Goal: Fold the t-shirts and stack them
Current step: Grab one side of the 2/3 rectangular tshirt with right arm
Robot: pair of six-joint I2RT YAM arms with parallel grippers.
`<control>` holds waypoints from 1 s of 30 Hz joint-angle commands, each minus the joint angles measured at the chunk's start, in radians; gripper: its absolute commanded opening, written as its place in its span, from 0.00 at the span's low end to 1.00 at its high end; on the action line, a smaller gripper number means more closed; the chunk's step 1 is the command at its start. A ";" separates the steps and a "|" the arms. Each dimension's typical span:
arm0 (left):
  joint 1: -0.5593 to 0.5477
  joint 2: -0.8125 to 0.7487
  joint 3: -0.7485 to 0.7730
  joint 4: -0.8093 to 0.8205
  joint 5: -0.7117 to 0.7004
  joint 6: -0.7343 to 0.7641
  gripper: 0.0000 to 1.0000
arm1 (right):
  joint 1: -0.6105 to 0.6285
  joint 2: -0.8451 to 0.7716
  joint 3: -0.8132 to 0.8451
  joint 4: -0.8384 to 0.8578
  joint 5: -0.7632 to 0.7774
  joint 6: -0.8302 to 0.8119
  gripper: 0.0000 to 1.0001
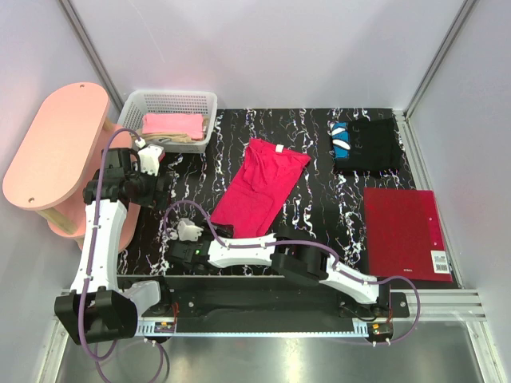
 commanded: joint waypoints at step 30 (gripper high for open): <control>0.006 -0.010 0.054 0.018 0.018 -0.007 0.99 | 0.078 -0.085 0.145 -0.155 -0.483 0.132 0.01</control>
